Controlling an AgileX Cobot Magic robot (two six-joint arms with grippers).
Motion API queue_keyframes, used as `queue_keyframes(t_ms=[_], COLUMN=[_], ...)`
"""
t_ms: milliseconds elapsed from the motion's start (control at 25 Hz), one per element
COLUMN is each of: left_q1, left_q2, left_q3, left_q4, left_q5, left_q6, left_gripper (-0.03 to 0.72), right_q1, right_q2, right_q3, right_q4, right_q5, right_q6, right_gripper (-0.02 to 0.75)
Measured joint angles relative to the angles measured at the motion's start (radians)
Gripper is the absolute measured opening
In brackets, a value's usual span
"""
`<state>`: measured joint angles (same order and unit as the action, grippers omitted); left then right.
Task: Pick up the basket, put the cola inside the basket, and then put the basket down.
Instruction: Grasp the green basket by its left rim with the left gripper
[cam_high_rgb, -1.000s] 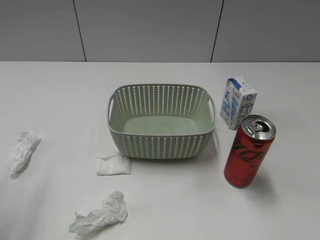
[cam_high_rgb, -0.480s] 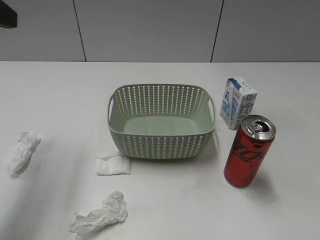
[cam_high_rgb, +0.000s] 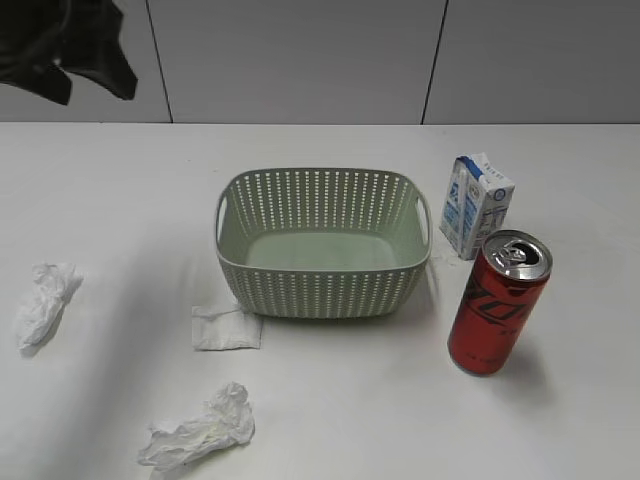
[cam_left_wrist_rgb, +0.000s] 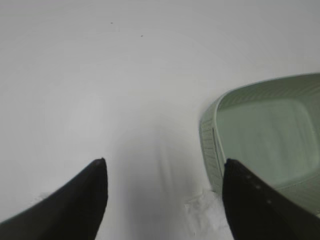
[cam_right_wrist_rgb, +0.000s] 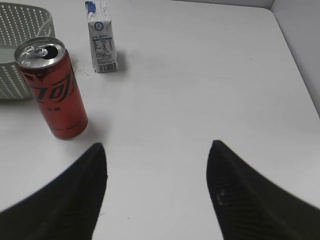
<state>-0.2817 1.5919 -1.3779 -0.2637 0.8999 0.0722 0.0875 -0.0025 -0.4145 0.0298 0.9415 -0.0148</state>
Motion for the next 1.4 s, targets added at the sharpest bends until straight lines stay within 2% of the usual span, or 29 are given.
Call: queue_keyframes(t_ms=[200, 360, 520, 720, 1400], left_q1=[-0.144, -0.210, -0.218, -0.222, -0.243], left_q2=[0.124, 0.250, 0.375, 0.470, 0.609], left_q3=[-0.082, -0.169, -0.254, -0.327, -0.335], left_q4=[0.169, 0.192, 0.183, 0.105, 0.102], left_q5=[0.048, 0.128, 0.199, 0.221, 0.209], left_q6=[-0.171, -0.249, -0.286, -0.299, -0.429], left_gripper=[0.544, 0.544, 0.544, 0.544, 0.544], right_q1=[0.000, 0.000, 0.000, 0.000, 0.000], right_q2=[0.000, 0.000, 0.000, 0.000, 0.000], right_q3=[0.000, 0.000, 0.000, 0.000, 0.000], right_q4=[0.000, 0.000, 0.000, 0.000, 0.000], right_q5=[0.000, 0.000, 0.000, 0.000, 0.000], right_q6=[0.000, 0.001, 0.001, 0.001, 0.001], right_gripper=[0.479, 0.479, 0.479, 0.479, 0.478])
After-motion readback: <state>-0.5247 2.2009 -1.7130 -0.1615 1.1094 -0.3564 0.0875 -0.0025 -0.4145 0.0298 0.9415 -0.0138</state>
